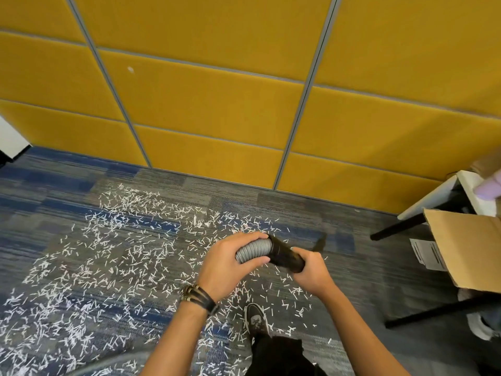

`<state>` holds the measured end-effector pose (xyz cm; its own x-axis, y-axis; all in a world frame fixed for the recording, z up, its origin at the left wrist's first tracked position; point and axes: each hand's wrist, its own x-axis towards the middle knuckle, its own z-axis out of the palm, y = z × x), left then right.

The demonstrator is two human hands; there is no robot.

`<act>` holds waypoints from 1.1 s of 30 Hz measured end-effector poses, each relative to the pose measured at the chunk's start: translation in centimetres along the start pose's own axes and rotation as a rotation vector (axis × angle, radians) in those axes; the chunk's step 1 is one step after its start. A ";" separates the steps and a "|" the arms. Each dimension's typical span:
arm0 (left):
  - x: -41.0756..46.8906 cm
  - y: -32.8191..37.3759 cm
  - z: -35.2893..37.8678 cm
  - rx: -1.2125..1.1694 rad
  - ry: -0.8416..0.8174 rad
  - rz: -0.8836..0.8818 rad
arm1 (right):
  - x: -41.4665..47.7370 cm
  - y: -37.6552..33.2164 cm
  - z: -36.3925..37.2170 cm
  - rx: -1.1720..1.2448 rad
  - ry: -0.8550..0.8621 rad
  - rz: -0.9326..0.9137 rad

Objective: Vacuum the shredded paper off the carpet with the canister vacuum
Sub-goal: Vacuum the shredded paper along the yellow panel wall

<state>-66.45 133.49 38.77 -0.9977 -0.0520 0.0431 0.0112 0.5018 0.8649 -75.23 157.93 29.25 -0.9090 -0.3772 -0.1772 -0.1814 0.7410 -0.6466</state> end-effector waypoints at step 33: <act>-16.0 -1.6 -5.2 0.130 0.052 -0.048 | -9.2 -8.5 8.6 -0.005 -0.113 -0.077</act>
<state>-50.15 129.00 39.30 -0.9920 -0.1216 0.0323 -0.0483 0.6052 0.7946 -62.09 150.31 29.97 -0.8443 -0.4933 -0.2095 -0.2514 0.7097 -0.6581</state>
